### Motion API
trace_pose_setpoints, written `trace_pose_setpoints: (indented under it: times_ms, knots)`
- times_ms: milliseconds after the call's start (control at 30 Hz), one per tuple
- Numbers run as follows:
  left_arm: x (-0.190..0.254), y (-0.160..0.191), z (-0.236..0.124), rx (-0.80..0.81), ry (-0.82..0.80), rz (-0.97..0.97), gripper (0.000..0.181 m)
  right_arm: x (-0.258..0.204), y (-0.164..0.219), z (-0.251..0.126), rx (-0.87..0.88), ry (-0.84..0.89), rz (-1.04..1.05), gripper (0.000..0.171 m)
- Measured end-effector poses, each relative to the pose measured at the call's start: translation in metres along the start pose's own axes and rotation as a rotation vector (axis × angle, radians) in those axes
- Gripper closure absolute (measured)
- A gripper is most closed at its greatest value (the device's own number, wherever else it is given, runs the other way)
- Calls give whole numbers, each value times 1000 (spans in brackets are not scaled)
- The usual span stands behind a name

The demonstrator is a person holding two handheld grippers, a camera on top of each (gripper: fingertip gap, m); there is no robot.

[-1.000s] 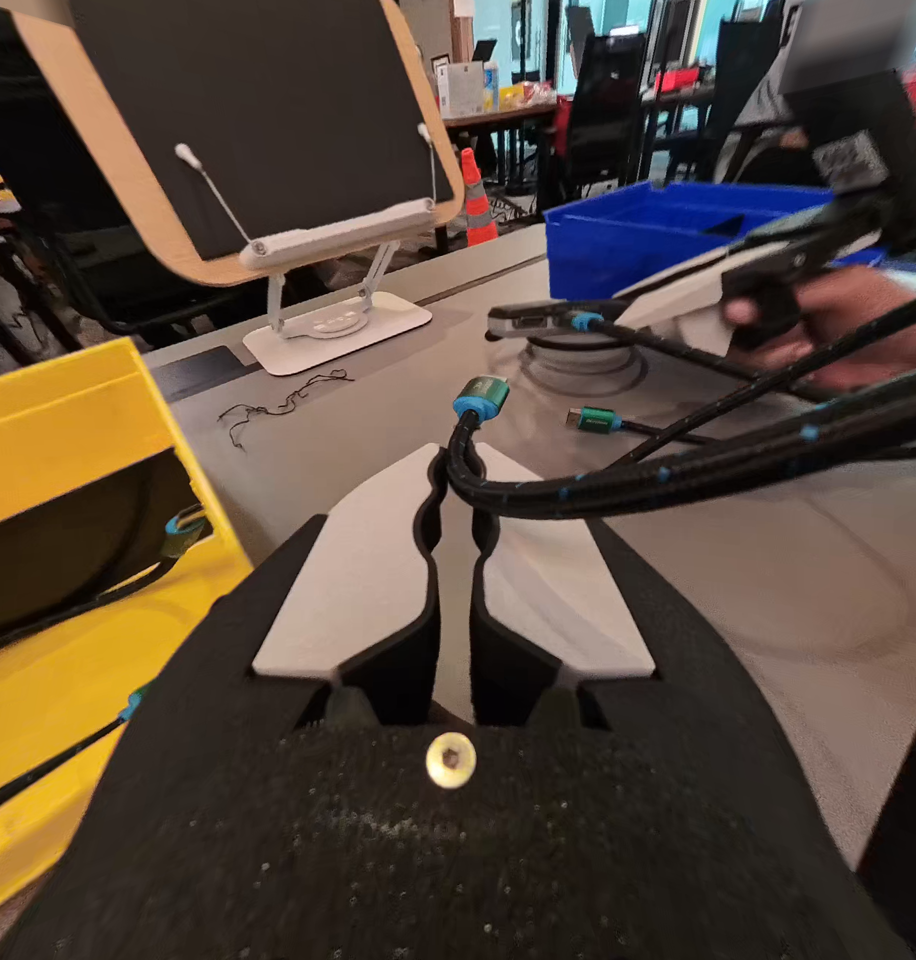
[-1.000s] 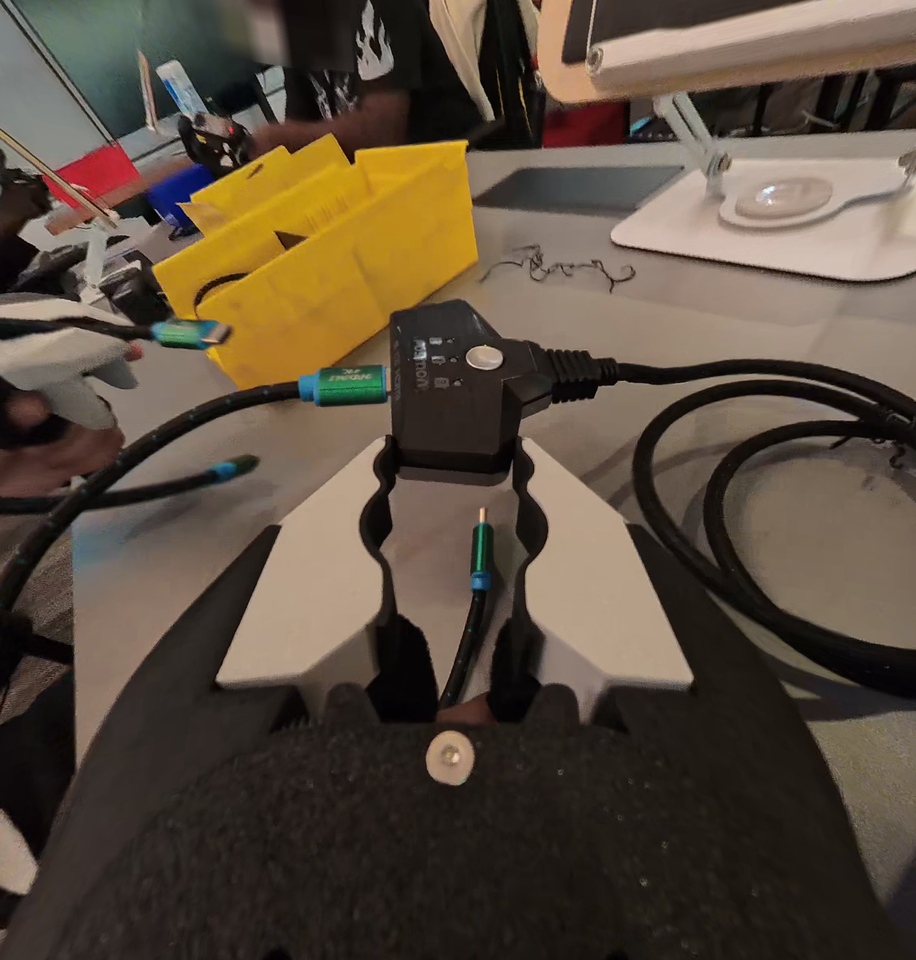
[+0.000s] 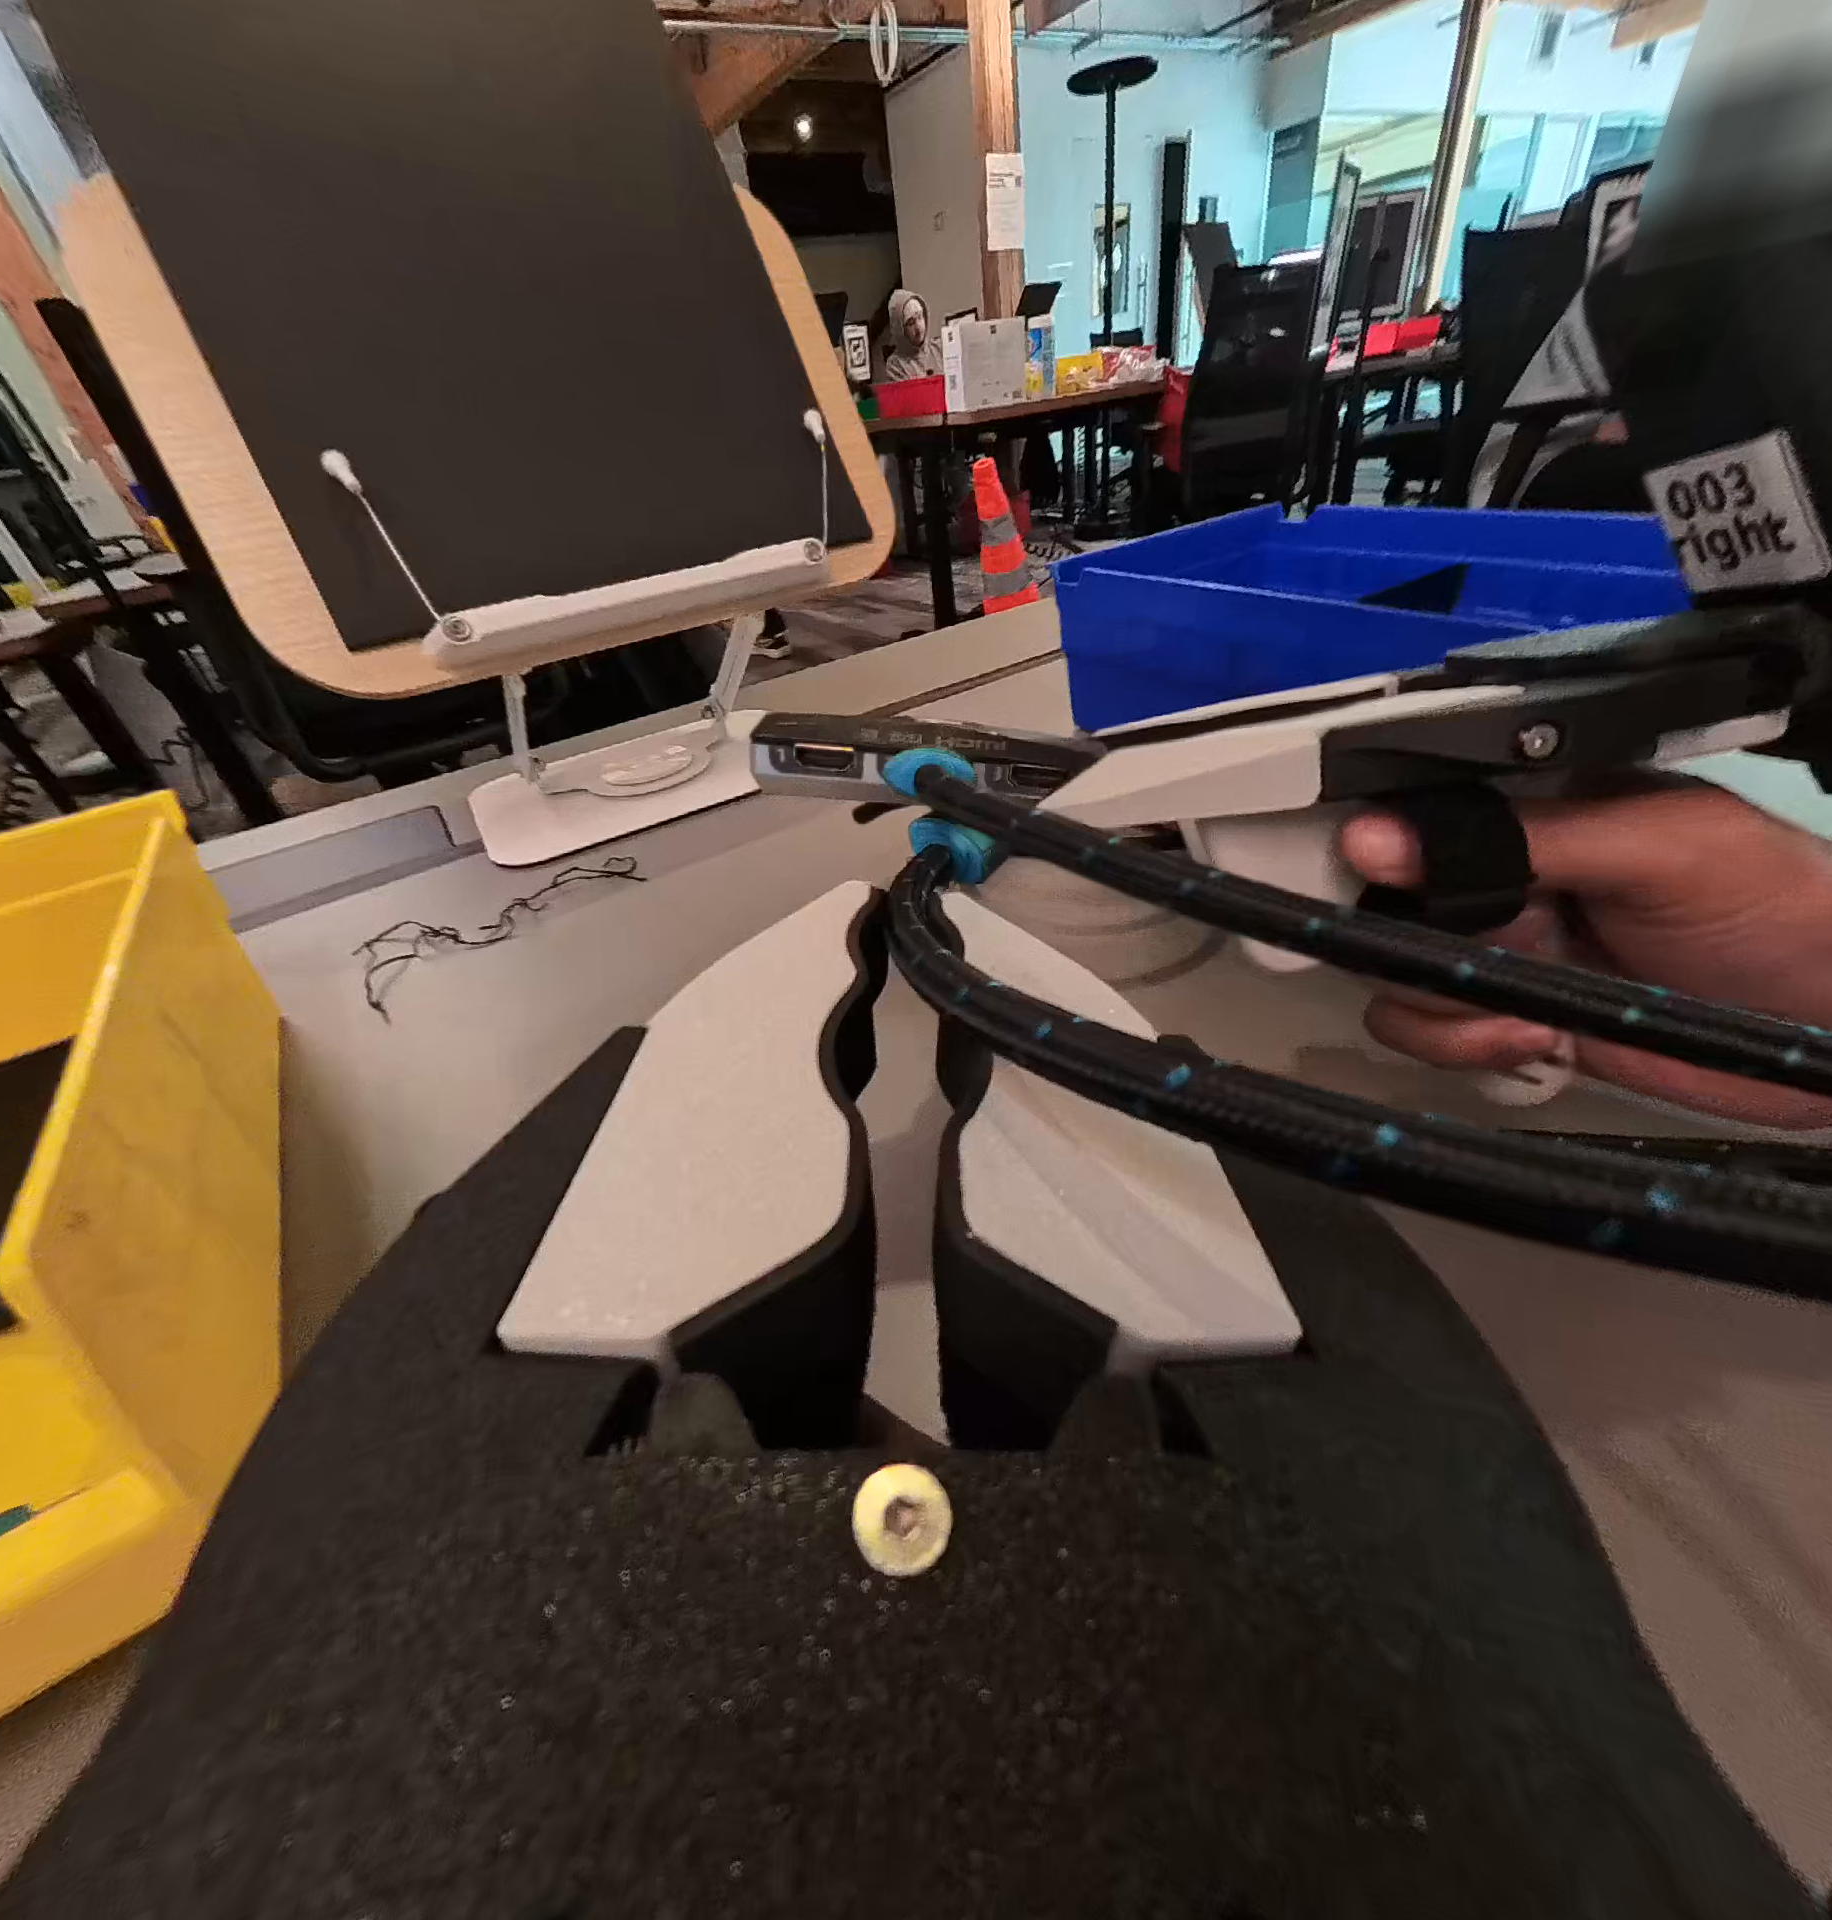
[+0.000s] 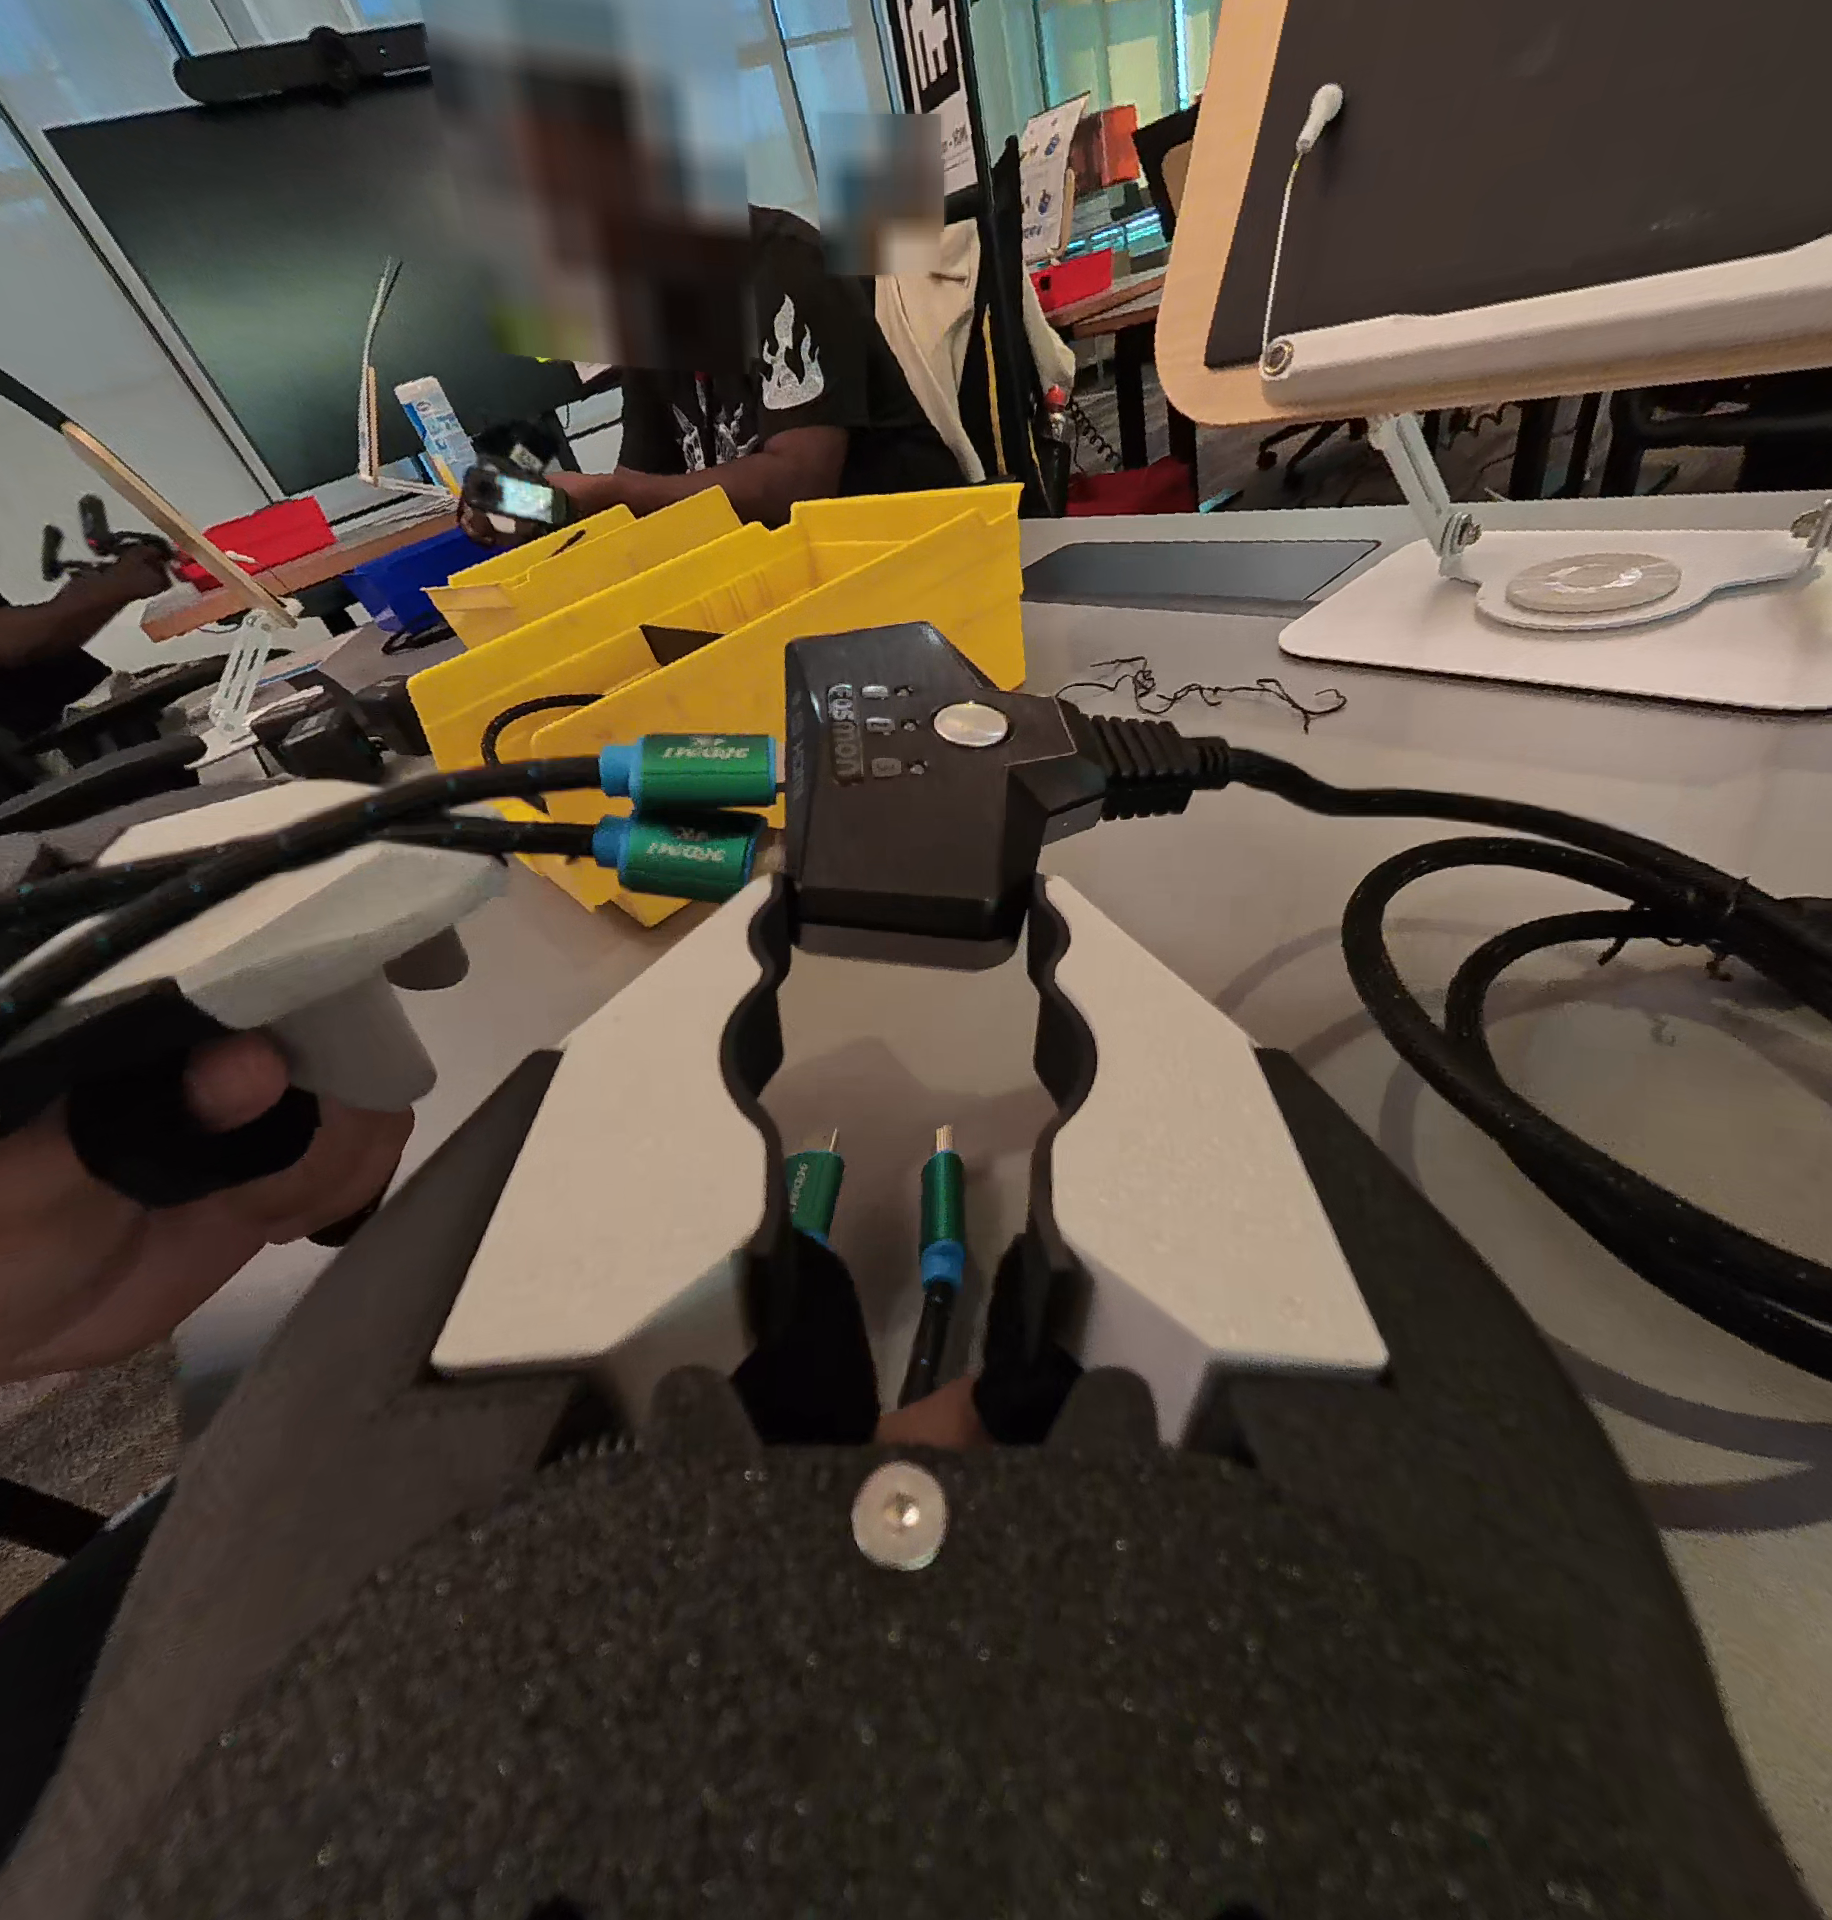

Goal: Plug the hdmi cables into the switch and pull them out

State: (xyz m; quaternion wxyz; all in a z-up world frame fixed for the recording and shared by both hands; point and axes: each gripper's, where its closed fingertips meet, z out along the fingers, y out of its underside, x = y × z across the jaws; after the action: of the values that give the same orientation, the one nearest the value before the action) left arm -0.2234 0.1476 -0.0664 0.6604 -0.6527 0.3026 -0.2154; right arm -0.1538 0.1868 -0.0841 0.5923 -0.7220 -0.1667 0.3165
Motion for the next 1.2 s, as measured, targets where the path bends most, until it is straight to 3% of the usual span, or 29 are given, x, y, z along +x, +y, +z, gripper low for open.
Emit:
trace_pose_setpoints:
  times_ms: [167, 467, 1200]
  knots:
    - [-3, -3, -1, 19, 56, -148, 175, -3, 2, -2, -5, -45, -52, 125]
    - [6, 2, -1, -20, 33, -129, 175, 2, 9, 4, -39, 34, -119, 127]
    - [-7, 8, -1, 53, 16, -669, 175, 2, 5, 9, 61, 119, -198, 127]
